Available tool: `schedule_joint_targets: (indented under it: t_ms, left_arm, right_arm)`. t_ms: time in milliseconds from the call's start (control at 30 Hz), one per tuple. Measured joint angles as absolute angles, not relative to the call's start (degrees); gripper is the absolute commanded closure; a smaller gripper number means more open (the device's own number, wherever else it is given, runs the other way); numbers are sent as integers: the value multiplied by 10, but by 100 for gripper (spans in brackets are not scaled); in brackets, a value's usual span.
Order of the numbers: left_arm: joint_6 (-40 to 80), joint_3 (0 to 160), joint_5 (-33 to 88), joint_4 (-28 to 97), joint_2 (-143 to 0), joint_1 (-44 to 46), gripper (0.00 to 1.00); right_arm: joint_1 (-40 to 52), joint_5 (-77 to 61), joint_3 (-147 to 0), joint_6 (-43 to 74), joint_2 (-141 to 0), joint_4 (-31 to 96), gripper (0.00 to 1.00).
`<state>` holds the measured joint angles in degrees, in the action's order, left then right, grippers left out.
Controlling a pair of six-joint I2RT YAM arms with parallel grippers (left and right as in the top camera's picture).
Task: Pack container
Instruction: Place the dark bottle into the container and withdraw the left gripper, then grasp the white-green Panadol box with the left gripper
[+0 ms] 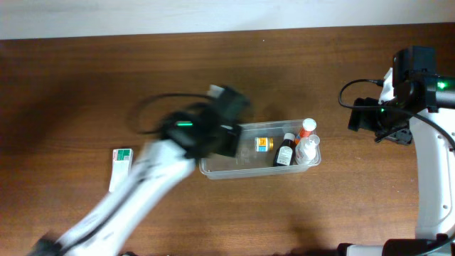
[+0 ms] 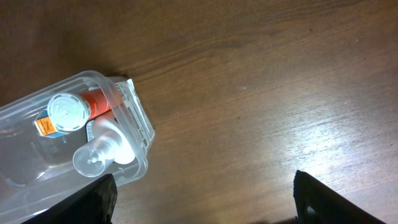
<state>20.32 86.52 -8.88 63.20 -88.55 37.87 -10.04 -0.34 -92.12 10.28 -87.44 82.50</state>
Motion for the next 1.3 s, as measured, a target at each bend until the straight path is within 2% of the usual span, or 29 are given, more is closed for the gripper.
schedule_joint_targets:
  t_ms: [100,233,467,700,967,1033,1067,1233,1300]
  left_arm:
    - [211,879,-121,674,-815,276,1]
    - [211,882,-136,730,-789,145,1]
    - [206,796,-126,698,-832,-10,1]
    - [160,692,-88,616,-942,-89,1]
    - [130,689,-59,602,-1058,-95,2]
    - [128,689,-55,602,-1071,-95,9]
    - [128,689,-53,601,-1074,-95,22]
    - [121,689,-45,603,-1076,-95,53]
    - [122,689,-44,604,-1076,-95,60]
  right_arm:
    - [-100,-4,-921,103,-874,825,18]
    - [-100,-3,-921,102,-874,825,18]
    - [-100,-4,-921,103,-874,825,17]
    - [-100,-3,-920,103,-874,825,17]
    - [-100,-4,-920,102,-874,825,17]
    - [-100,-4,-920,103,-874,825,17]
    - [-100,-4,-920,103,-874,825,18]
    - [-100,-3,-920,103,-874,825,18]
    - [-100,-4,-920,103,-874,825,17]
